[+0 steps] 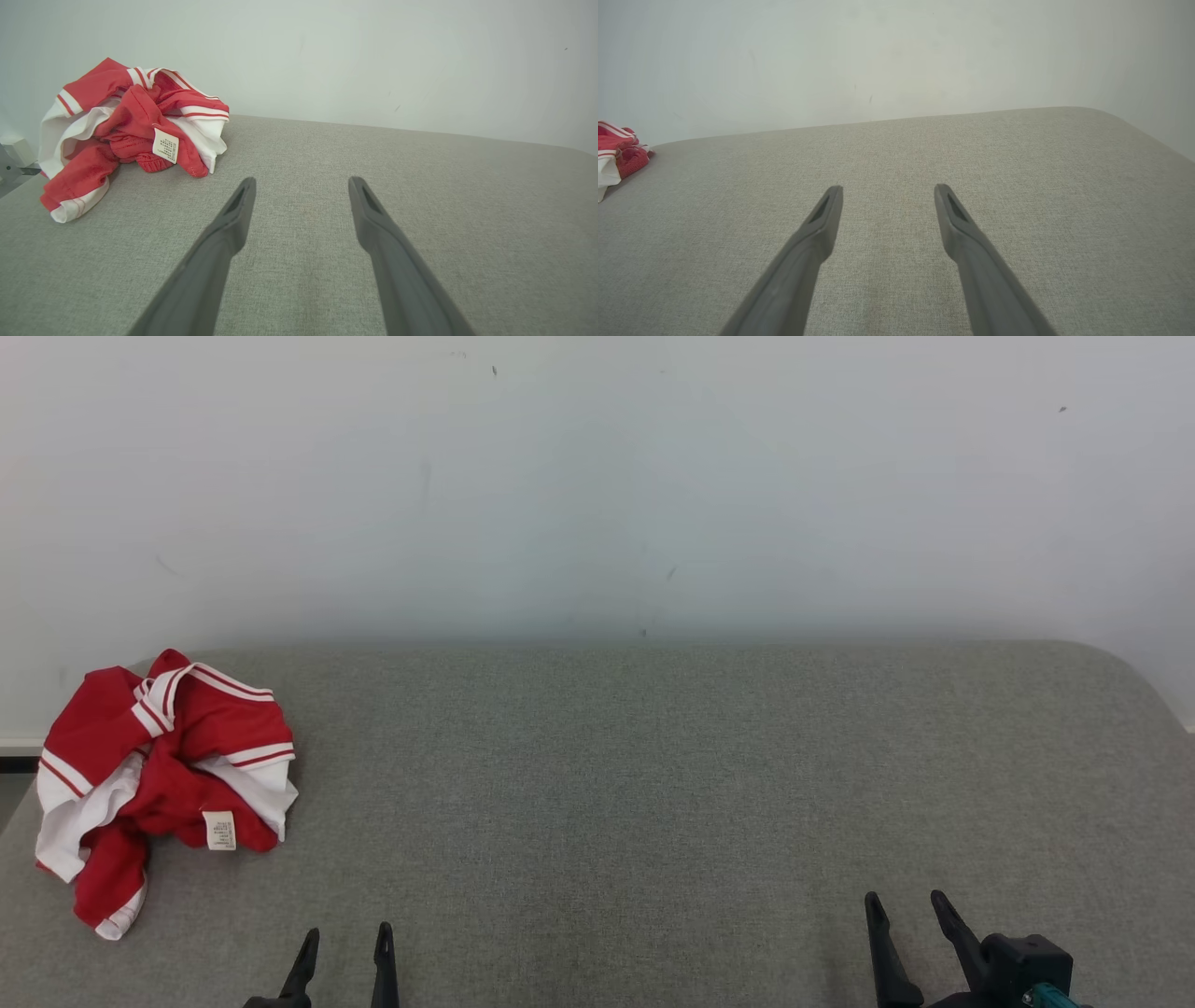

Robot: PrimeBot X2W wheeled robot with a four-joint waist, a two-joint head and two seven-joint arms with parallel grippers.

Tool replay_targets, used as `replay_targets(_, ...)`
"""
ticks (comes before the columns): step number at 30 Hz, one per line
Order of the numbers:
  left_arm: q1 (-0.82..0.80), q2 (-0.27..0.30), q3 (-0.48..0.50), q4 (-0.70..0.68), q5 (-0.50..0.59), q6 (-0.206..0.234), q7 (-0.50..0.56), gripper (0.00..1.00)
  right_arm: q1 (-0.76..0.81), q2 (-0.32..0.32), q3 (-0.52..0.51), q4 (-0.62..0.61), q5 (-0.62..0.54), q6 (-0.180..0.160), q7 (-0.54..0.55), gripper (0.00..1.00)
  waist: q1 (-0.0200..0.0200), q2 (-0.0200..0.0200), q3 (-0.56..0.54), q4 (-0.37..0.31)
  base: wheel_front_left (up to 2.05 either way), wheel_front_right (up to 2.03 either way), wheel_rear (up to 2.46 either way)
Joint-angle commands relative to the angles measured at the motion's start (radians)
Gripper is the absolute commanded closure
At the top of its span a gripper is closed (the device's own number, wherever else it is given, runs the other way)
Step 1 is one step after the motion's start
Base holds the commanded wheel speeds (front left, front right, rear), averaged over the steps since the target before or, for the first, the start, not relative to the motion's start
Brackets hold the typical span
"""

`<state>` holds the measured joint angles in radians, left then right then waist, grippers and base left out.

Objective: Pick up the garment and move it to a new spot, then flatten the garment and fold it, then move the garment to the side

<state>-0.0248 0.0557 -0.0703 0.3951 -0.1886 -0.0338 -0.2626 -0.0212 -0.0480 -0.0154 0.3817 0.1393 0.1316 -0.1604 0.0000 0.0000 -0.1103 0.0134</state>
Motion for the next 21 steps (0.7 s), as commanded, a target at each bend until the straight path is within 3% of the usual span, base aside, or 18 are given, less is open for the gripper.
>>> replay_targets(1,0.005,-0.002,-0.002,0.001,-0.003,0.005,-0.003,0.0,-0.005,-0.004,0.002,0.001,0.002,-0.002,-0.006,0.0,0.0,0.0,0.0,0.0,0.0,0.0,0.0)
replay_targets(13,-0.001,-0.001,0.0,0.004,-0.018,0.005,-0.003,0.0,-0.002,-0.004,0.008,0.007,0.017,-0.002,-0.009,0.0,0.0,0.0,0.0,0.019,0.0,0.0,0.0)
replay_targets(21,-0.001,0.004,0.005,0.0,-0.02,0.007,-0.003,0.0,0.01,-0.004,0.029,0.008,0.034,-0.002,-0.019,0.0,0.0,0.0,-0.003,0.136,0.0,0.0,0.0)
